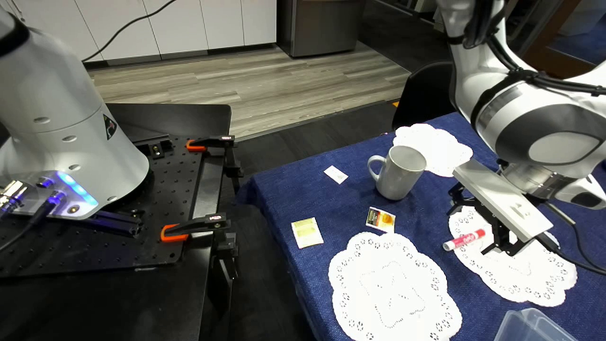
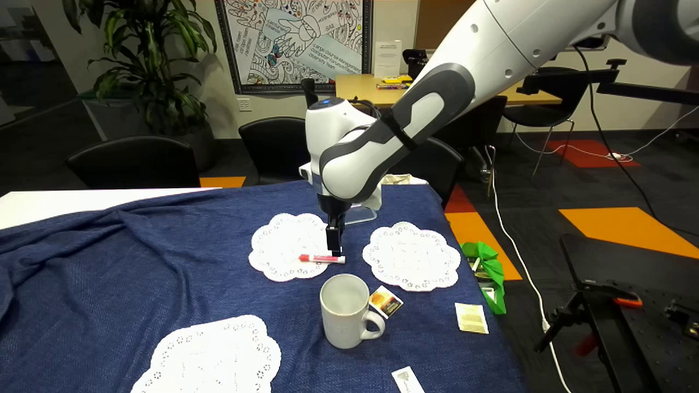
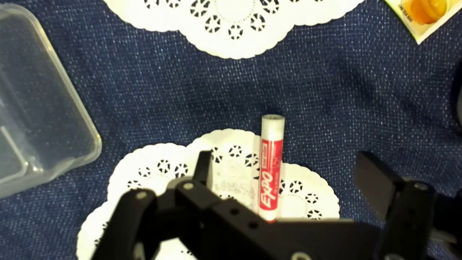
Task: Pick up the marker and put it in the mug.
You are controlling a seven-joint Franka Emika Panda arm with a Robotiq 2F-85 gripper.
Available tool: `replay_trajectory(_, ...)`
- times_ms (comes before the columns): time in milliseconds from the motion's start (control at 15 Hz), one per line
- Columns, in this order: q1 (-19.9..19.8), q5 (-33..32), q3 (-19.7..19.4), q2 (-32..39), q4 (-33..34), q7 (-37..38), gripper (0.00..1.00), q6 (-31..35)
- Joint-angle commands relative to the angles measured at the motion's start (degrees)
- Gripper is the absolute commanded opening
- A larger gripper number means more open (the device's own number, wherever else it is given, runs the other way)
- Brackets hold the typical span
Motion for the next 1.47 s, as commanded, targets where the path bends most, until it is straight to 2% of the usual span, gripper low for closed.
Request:
replay_trajectory(0, 0.99, -1.22, -0.33, 3.81, 6.96, 0.00, 1.00, -4.55)
replay_trajectory(400, 2.29, -1.83, -0.83, 8.39, 14.86, 0.32, 0.95, -9.83)
replay_trajectory(1067, 2.86, -1.86, -1.28, 15.23, 25.69, 0.56, 0.99, -17.30)
replay_trajectory(1200, 2.96, -1.87, -1.33, 16.35, 27.39, 0.56, 0.96, -18.44)
replay_trajectory(1400, 3.14, -1.89, -1.41, 17.86, 29.82, 0.55, 0.85, -20.20)
